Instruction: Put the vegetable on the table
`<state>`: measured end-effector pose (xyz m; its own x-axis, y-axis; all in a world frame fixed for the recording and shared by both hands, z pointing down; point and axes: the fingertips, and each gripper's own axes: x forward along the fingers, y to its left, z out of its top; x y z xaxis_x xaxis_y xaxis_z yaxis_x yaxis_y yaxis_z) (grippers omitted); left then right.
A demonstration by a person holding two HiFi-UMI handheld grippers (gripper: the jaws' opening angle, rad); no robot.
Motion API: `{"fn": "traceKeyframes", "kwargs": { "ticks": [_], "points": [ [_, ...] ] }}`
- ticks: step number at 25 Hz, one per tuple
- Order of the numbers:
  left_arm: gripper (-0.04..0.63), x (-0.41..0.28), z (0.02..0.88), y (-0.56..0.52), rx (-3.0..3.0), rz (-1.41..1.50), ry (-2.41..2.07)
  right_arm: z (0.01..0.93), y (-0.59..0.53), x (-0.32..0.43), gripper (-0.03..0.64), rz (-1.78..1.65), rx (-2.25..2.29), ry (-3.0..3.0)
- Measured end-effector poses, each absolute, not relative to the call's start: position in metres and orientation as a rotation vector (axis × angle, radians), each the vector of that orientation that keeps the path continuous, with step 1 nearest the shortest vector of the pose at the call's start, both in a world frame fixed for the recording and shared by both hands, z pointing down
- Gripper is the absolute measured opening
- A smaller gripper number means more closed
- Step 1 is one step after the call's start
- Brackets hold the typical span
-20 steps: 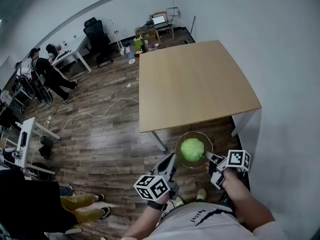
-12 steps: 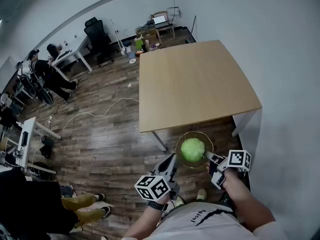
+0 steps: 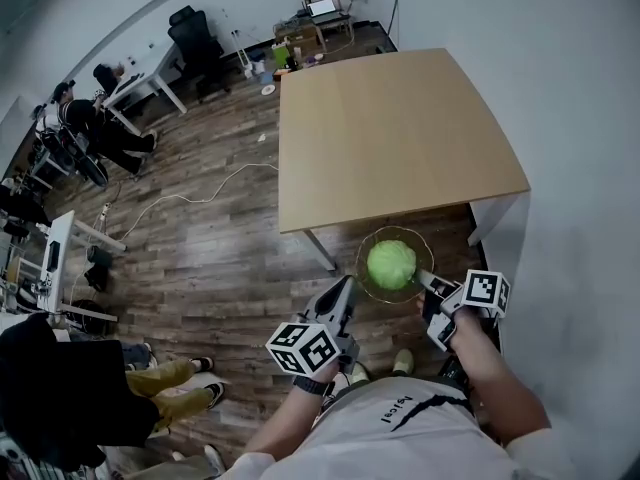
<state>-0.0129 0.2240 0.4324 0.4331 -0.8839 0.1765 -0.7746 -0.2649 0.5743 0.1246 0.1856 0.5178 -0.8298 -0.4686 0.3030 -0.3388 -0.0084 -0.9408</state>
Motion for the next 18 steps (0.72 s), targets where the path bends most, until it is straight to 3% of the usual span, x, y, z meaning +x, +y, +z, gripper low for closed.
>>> {"fn": "traceKeyframes", "kwargs": {
  "ticks": [18],
  "points": [
    [0.014,0.015,0.45,0.205,2.075,-0.182,-1.466,0.538,0.162,0.152,0.037,-2.019,-0.834,2.114]
  ]
}}
